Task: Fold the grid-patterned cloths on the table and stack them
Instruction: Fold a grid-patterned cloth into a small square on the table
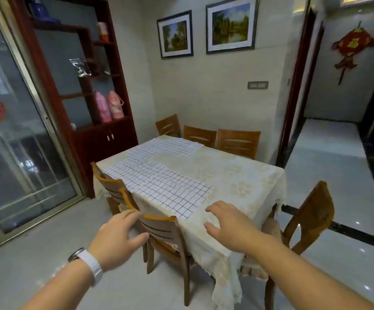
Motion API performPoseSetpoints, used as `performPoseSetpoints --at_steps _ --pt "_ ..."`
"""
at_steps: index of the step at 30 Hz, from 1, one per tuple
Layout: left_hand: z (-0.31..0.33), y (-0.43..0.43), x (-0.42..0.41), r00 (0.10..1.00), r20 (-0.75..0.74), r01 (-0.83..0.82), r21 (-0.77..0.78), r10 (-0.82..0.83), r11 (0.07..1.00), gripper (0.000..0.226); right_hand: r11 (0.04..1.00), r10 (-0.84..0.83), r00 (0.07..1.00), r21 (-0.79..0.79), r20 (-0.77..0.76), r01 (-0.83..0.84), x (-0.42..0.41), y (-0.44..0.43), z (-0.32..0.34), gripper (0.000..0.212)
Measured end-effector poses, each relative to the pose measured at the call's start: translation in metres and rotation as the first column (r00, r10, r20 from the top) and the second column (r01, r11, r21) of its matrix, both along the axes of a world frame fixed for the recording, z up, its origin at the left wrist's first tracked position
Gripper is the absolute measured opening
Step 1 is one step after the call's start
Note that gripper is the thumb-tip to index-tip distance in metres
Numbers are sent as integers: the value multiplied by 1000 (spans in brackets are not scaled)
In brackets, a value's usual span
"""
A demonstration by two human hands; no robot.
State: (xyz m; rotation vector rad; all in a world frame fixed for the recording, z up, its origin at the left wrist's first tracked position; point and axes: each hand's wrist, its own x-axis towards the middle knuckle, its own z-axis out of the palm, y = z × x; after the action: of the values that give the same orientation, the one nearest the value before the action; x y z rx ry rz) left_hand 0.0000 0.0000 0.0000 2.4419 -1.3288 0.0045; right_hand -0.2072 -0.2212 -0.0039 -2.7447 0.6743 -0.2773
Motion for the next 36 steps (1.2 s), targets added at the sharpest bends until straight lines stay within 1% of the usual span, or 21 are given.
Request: performPoseSetpoints --at_steps 6,12,18,23,31,36 --pt "-28 -13 67 998 -54 -15 18 16 1000 58 998 -30 999 47 -32 32 59 -10 -24 50" --pt "-55 -25 162 992 -126 19 9 -18 1000 57 992 -85 993 85 -78 91 145 -14 -50 48" --pt "-64 -31 269 991 -120 67 36 -62 997 56 984 -141 981 91 -134 154 239 -16 -62 48" --pt "-68 -41 340 986 -133 107 39 -101 993 56 970 -186 970 125 -157 206 294 -17 -73 47" --pt "-76 -81 392 971 -163 183 46 -173 982 58 950 -251 951 140 -180 278 337 -43 -86 48" --pt "-92 -110 409 950 -223 237 70 -216 969 58 938 -264 937 165 -228 305 347 -69 -102 49"
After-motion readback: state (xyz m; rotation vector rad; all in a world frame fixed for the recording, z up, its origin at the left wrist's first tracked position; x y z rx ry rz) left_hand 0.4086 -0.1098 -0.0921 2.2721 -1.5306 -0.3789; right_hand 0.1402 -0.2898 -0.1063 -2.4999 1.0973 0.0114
